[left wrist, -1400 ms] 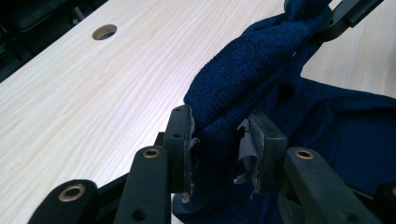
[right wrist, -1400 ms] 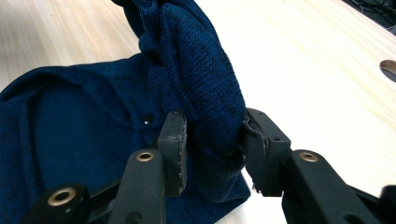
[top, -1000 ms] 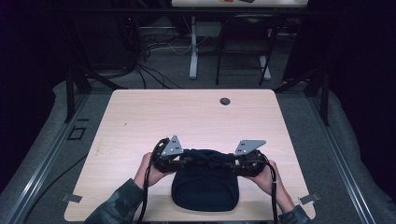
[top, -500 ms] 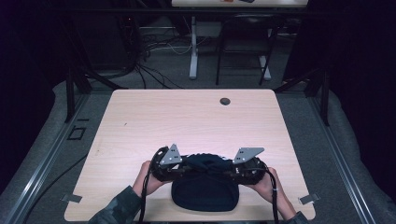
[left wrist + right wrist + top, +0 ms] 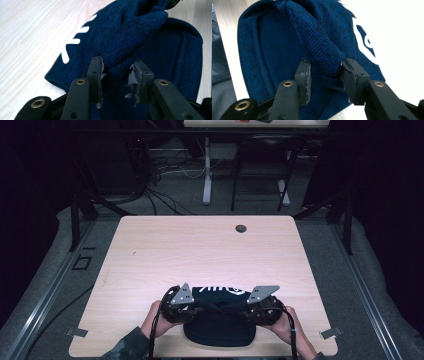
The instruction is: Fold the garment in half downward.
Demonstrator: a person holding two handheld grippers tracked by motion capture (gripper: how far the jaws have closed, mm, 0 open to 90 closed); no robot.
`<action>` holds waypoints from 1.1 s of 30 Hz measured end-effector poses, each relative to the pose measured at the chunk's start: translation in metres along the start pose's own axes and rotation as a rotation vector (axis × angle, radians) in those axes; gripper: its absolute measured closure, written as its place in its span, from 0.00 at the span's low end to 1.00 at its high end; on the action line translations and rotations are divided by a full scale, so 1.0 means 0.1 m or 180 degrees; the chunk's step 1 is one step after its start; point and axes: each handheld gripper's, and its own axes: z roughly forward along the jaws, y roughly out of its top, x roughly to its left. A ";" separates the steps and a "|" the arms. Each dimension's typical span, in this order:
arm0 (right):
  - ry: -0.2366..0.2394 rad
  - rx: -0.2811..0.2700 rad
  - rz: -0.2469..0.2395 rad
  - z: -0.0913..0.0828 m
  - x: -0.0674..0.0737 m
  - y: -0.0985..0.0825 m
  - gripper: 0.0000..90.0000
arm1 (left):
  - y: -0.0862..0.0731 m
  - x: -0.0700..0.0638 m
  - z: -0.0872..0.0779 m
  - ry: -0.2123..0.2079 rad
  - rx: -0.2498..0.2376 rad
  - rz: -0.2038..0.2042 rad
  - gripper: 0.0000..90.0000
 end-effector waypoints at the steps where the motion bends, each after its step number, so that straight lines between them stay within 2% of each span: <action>1: -0.0011 -0.0005 0.0015 0.01 0.02 -0.02 0.66 | -0.01 0.00 0.00 -0.0003 0.0019 0.0005 0.72; 10: 0.0043 0.0063 0.0038 0.06 0.06 -0.09 0.66 | -0.13 -0.07 0.07 -0.0101 0.0054 -0.0081 0.72; 14: 0.0060 0.0065 0.0073 0.09 0.07 -0.12 0.66 | -0.16 -0.08 0.08 -0.0129 0.0059 -0.0099 0.72; 22: 0.0096 0.0148 0.0028 0.13 0.10 -0.15 0.66 | -0.22 -0.10 0.11 -0.0159 0.0105 -0.0113 0.71; 25: 0.0101 0.0114 0.0045 0.15 0.11 -0.17 0.65 | -0.24 -0.11 0.12 -0.0174 0.0125 -0.0119 0.70; 28: 0.0122 0.0137 0.0035 0.14 0.12 -0.19 0.61 | -0.24 -0.12 0.12 -0.0195 0.0138 -0.0147 0.62; 29: 0.0169 0.0105 0.0057 0.12 0.13 -0.19 0.57 | -0.23 -0.12 0.10 -0.0235 0.0139 -0.0220 0.57; 30: 0.0169 0.0105 0.0057 0.12 0.13 -0.19 0.57 | -0.23 -0.12 0.10 -0.0235 0.0139 -0.0220 0.52; 31: 0.0239 0.0038 0.0114 0.06 0.12 -0.20 0.54 | -0.23 -0.12 0.08 -0.0229 0.0134 -0.0246 0.48; 32: 0.0239 0.0038 0.0114 0.06 0.12 -0.20 0.54 | -0.22 -0.12 0.05 -0.0214 0.0127 -0.0266 0.48; 33: 0.0250 -0.0057 0.0166 -0.03 0.11 -0.21 0.51 | -0.21 -0.12 0.01 -0.0193 0.0103 -0.0295 0.40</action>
